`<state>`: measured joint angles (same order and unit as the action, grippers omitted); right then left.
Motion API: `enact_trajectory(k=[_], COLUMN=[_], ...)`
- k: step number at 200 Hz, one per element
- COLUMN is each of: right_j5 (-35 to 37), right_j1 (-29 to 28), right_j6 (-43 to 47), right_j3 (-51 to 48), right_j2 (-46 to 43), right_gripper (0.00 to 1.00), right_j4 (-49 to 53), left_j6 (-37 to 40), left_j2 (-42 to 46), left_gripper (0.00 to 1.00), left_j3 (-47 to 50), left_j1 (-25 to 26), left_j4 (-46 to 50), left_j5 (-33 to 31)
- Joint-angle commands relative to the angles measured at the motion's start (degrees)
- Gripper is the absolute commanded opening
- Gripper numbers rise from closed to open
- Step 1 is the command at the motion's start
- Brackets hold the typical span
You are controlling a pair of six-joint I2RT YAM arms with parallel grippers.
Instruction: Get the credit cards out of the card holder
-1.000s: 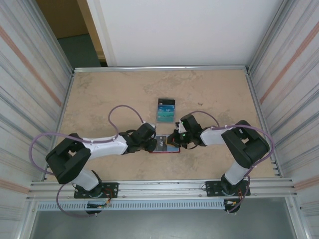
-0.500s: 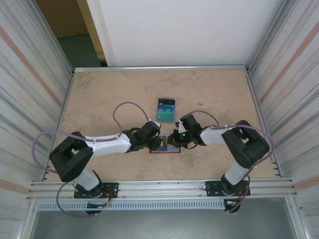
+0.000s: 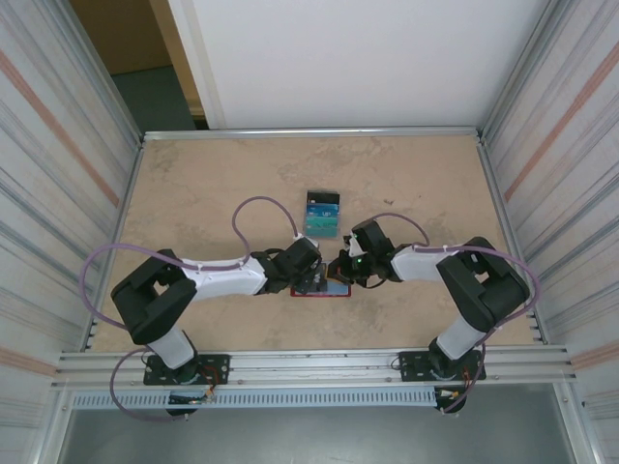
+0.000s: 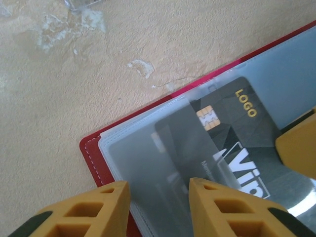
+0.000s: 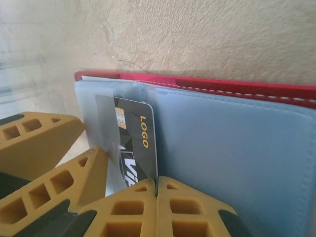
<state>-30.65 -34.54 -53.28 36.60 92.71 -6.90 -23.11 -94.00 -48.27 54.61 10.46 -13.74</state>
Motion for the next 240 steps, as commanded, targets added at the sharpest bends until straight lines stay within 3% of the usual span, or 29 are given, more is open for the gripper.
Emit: enact_trajectory(k=[1,87,175,209,240], right_j5=[2.6,-2.8,-4.7,-4.7,-2.2], right_j1=[0.6,0.5,-0.8,-0.7,0.2], right_j6=[1.8,-2.5,-4.3,-3.8,-0.2], right_j3=[-0.8,-4.2,-4.7,-4.5,-3.8], right_j2=[-2.6,-3.7,1.0,2.3,0.2], right_gripper=[0.0,0.18,0.2,0.12,0.04], right_j4=[4.4,-8.1,-16.7,-16.5,-9.3], left_j6=[0.9,0.1,-0.6,-0.7,-0.8], left_j2=[-0.9,-2.0,-2.0,-1.6,-0.5], left_gripper=[0.36,0.33,0.3,0.31,0.32], left_j3=[0.0,0.5,0.9,1.1,1.3], left_j1=[0.4,1.1,1.3,1.2,1.3], left_j4=[3.9,3.5,2.6,2.6,3.0], left_j5=[-1.3,0.0,1.0,0.8,0.6])
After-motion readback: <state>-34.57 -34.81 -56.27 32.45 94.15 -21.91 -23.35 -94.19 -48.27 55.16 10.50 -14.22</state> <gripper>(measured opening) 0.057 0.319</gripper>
